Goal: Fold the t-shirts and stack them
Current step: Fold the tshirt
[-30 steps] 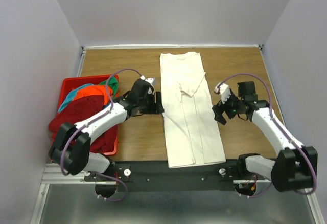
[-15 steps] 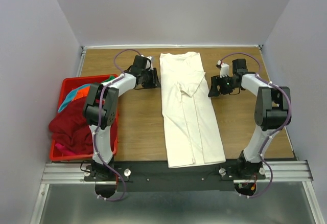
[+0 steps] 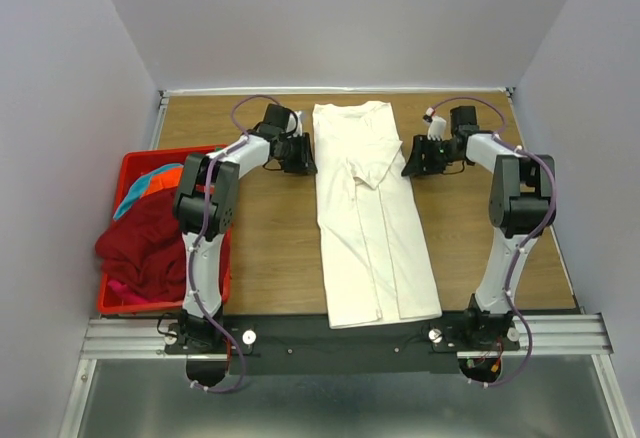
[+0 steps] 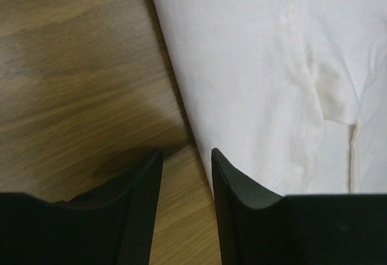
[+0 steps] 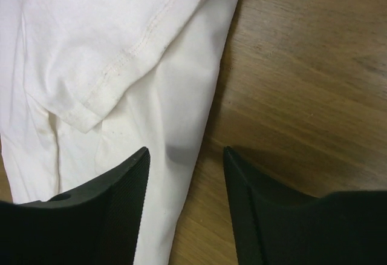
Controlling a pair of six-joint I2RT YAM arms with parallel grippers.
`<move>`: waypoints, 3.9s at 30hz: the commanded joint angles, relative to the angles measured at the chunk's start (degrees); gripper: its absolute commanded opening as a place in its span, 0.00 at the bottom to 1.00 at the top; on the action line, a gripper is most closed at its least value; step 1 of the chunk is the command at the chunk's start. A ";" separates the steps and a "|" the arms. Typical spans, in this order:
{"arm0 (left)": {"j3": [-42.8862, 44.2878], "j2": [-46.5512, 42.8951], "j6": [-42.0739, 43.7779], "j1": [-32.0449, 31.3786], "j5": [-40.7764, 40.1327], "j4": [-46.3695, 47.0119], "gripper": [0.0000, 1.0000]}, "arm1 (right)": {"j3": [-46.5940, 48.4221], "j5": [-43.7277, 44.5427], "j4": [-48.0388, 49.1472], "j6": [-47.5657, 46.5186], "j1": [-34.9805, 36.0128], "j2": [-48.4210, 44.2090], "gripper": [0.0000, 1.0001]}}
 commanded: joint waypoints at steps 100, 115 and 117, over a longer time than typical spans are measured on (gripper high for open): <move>-52.44 -34.26 59.68 -55.96 -25.33 19.98 0.56 | -50.87 -2.16 -15.40 -85.41 9.68 -52.80 0.80; -52.27 -33.82 59.15 -54.29 -26.49 20.59 0.48 | -51.31 -3.28 -15.56 -81.62 11.35 -56.14 0.75; -52.35 -34.26 59.15 -54.20 -26.41 20.59 0.48 | -50.43 -4.44 -17.75 -82.32 11.96 -56.23 0.75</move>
